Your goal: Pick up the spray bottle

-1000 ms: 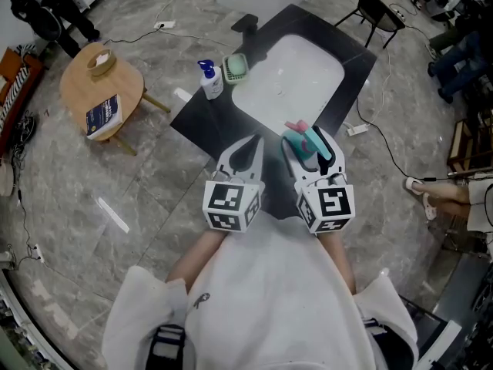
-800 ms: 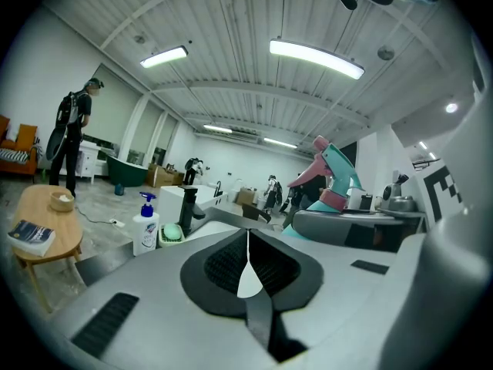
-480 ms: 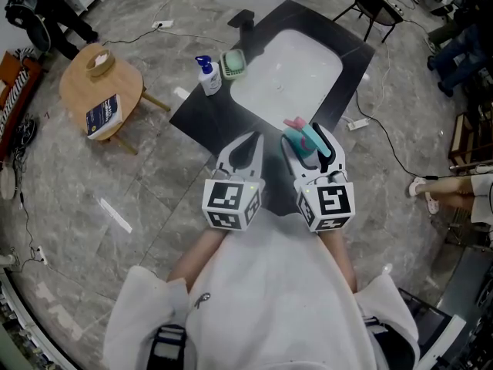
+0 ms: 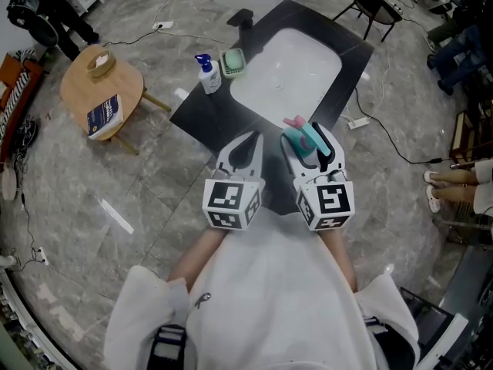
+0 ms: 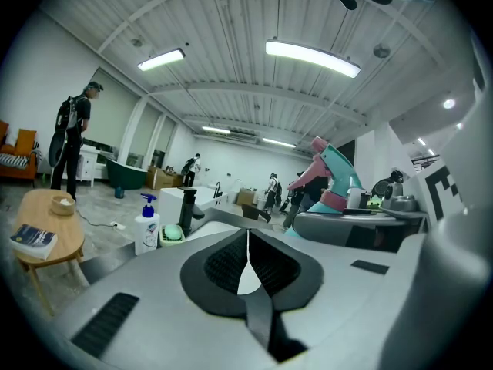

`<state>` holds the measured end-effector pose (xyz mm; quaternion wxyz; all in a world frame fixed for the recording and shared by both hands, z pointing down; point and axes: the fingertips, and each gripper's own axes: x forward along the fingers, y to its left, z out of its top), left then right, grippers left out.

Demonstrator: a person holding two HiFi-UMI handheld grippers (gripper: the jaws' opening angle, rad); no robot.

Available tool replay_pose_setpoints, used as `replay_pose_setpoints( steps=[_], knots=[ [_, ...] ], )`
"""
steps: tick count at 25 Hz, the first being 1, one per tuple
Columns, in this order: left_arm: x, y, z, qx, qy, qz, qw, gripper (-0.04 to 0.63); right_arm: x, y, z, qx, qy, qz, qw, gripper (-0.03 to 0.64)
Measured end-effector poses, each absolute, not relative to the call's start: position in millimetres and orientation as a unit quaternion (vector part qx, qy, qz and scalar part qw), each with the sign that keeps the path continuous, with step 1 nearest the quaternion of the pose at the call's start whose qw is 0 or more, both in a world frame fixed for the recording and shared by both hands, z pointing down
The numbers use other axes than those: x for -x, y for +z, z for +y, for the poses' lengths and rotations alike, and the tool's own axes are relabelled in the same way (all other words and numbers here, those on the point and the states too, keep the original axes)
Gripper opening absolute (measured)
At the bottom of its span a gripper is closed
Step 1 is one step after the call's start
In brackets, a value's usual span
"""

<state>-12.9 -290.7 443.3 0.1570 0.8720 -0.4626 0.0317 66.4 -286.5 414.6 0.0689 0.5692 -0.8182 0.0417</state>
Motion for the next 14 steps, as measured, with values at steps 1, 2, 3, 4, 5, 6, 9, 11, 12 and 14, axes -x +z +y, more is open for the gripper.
replay_pose_setpoints(
  steps=[1, 2, 3, 4, 5, 6, 9, 11, 12, 14],
  knots=[
    [12.9, 443.3, -290.0, -0.872, 0.032, -0.463, 0.156, 0.029, -66.4, 414.5, -285.7, -0.569, 0.041, -0.818, 0.069, 0.305],
    [12.9, 443.2, -289.2, -0.872, 0.031, -0.463, 0.156, 0.029, -66.6, 414.5, -284.7, -0.569, 0.040, -0.818, 0.069, 0.305],
    [12.8, 442.9, -288.3, -0.872, 0.031, -0.463, 0.155, 0.029, -67.1, 414.5, -283.7, -0.570, 0.039, -0.818, 0.070, 0.305],
    [12.5, 442.6, -287.4, -0.872, 0.032, -0.463, 0.155, 0.029, -68.1, 414.7, -283.0, -0.572, 0.039, -0.816, 0.071, 0.305],
    [12.1, 442.3, -286.8, -0.872, 0.032, -0.463, 0.154, 0.029, -69.4, 415.2, -282.7, -0.576, 0.038, -0.814, 0.074, 0.305],
    [11.6, 442.1, -286.7, -0.873, 0.032, -0.463, 0.154, 0.029, -70.8, 415.8, -282.8, -0.578, 0.038, -0.811, 0.076, 0.305],
    [10.0, 442.5, -287.5, -0.873, 0.032, -0.462, 0.154, 0.029, -72.6, 417.2, -283.1, -0.580, 0.039, -0.810, 0.078, 0.305],
    [8.3, 443.3, -288.1, -0.873, 0.032, -0.462, 0.154, 0.029, -73.6, 417.6, -283.1, -0.579, 0.039, -0.811, 0.077, 0.305],
    [7.4, 444.0, -288.5, -0.873, 0.033, -0.462, 0.153, 0.029, -74.3, 417.5, -283.3, -0.578, 0.040, -0.811, 0.076, 0.305],
    [5.5, 445.9, -289.4, -0.872, 0.034, -0.463, 0.153, 0.029, -76.1, 417.2, -283.6, -0.577, 0.041, -0.812, 0.075, 0.305]
  ],
)
